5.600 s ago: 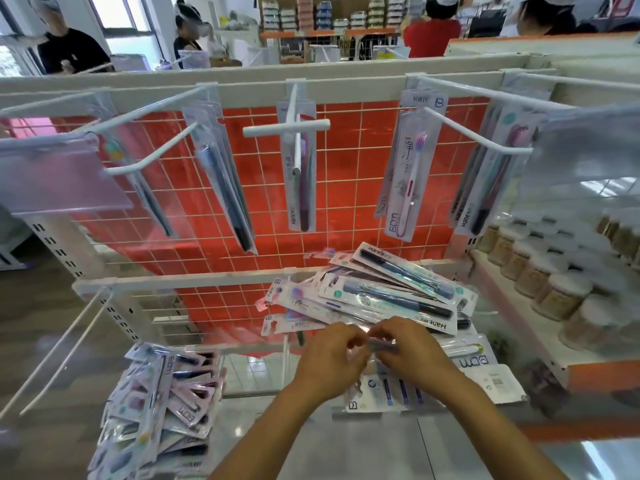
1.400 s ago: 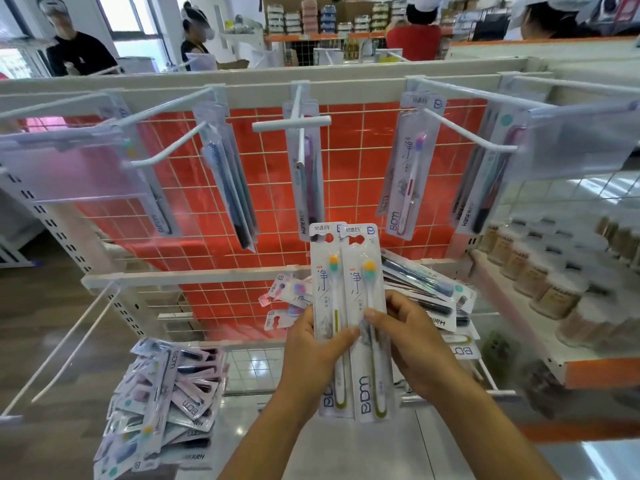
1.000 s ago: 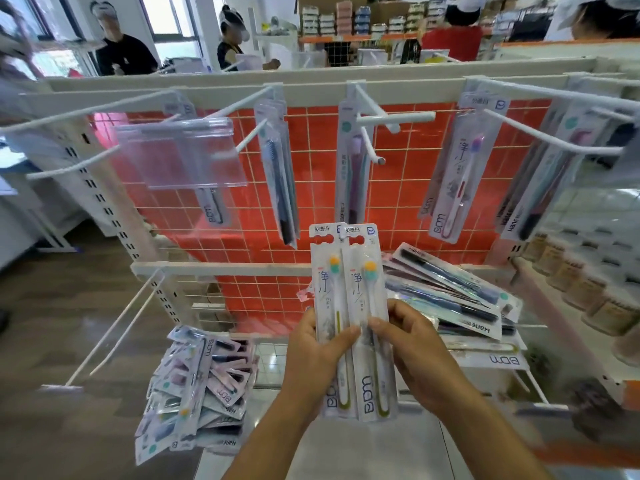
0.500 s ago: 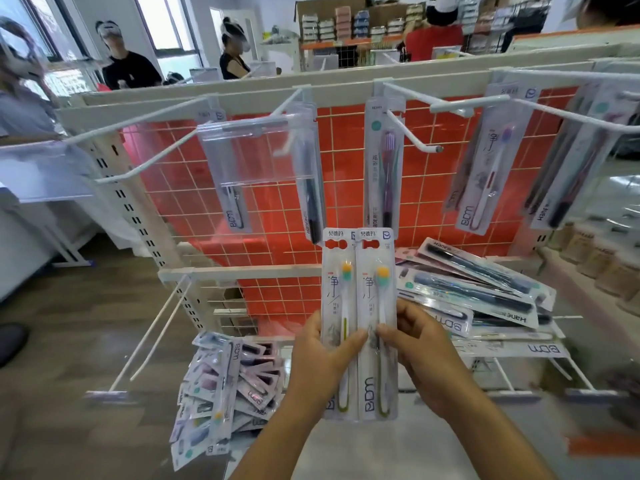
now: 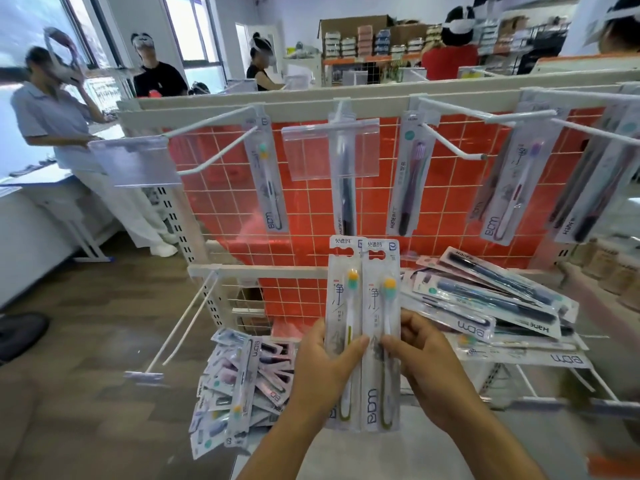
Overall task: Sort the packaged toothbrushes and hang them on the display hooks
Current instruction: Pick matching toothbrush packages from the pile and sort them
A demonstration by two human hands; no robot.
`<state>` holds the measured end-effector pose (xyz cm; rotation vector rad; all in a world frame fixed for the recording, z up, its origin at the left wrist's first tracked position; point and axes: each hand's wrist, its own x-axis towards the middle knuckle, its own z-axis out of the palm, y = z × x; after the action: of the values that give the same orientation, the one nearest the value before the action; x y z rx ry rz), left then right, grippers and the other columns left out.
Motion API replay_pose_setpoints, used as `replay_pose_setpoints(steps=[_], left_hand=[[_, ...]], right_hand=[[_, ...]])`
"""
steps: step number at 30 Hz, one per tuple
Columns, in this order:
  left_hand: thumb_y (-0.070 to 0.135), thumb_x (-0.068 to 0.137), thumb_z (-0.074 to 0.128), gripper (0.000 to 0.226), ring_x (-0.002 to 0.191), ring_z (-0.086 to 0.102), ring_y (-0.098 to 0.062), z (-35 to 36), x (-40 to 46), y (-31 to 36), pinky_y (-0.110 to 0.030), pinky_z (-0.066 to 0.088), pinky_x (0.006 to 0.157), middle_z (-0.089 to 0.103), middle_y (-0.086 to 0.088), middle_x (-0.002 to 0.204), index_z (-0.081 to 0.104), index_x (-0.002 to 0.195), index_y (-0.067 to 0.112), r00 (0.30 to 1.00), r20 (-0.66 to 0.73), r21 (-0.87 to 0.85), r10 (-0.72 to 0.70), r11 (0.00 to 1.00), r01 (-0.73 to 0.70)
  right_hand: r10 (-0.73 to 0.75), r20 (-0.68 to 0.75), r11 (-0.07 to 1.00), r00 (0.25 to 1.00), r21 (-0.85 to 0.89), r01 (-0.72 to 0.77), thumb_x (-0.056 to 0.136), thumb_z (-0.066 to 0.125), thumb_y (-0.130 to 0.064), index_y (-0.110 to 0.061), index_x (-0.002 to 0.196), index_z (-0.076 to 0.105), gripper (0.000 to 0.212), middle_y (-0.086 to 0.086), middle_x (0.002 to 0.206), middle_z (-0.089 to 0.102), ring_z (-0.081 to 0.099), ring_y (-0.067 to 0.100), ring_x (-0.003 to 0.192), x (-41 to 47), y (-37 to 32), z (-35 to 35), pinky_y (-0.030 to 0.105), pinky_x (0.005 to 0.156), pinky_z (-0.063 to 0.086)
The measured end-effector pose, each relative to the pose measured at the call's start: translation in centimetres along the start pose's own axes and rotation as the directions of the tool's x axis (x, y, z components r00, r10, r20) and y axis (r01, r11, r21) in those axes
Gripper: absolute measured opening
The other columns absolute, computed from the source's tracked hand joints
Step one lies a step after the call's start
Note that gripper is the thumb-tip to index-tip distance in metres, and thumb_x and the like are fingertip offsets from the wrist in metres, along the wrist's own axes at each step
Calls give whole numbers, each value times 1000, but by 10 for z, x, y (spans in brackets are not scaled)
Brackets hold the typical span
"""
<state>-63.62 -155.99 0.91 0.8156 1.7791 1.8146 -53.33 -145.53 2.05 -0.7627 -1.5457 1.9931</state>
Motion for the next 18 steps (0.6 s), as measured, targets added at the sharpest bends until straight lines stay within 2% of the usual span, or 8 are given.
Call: replay_pose_setpoints(steps=[2, 5, 9, 12, 16, 18], left_hand=[[16, 81, 74, 30, 86, 72, -14, 3, -5, 1, -30, 60, 71, 74, 2, 94, 61, 107, 21, 1000, -4, -10, -4, 1000, 4], [19, 79, 77, 35, 88, 72, -18, 11, -14, 0, -39, 60, 75, 74, -4, 98, 61, 110, 17, 1000, -11, -8, -14, 1000, 14], [29, 76, 76, 36, 87, 72, -21, 34, -28, -7, -44, 60, 76, 74, -6, 96, 64, 108, 17, 999, -21, 6, -35, 999, 35], [39, 77, 68, 36, 85, 72, -21, 64, -42, -11, -45, 59, 76, 74, -4, 94, 66, 106, 17, 998, -38, 19, -56, 998, 57], [28, 90, 64, 16, 85, 72, -19, 106, -61, -14, -38, 60, 73, 74, -1, 92, 65, 105, 21, 997, -23, -21, -78, 997, 78], [21, 92, 60, 18, 88, 72, -19, 122, -69, -16, -38, 60, 76, 74, -2, 95, 64, 109, 20, 994, -11, -53, -107, 993, 106]], right_hand=[[-9, 7, 1000, 1000, 4, 9, 89, 57, 2, -9, 109, 61, 23, 6, 100, 73, 69, 21, 97, -4, -1, -4, 39, 84, 54], [-19, 12, 1000, 1000, 19, 18, 91, 55, -2, -11, 108, 62, 21, 5, 100, 73, 69, 20, 96, -12, -3, -12, 40, 85, 54], [-18, -2, 1000, 1000, 2, 18, 92, 54, -8, -11, 106, 62, 16, 4, 97, 74, 70, 20, 91, -29, -3, -32, 37, 81, 55], [-11, -19, 999, 1000, -52, 10, 93, 55, -14, -13, 103, 63, 13, 3, 94, 74, 71, 19, 88, -45, -2, -59, 35, 76, 55], [2, -30, 998, 1000, -65, -4, 92, 56, -16, -12, 104, 63, 15, 5, 95, 73, 70, 21, 91, -63, -4, -104, 40, 81, 56], [15, -41, 998, 999, -57, -17, 92, 56, -16, -11, 105, 62, 16, 5, 96, 73, 71, 21, 91, -69, -4, -126, 41, 81, 56]])
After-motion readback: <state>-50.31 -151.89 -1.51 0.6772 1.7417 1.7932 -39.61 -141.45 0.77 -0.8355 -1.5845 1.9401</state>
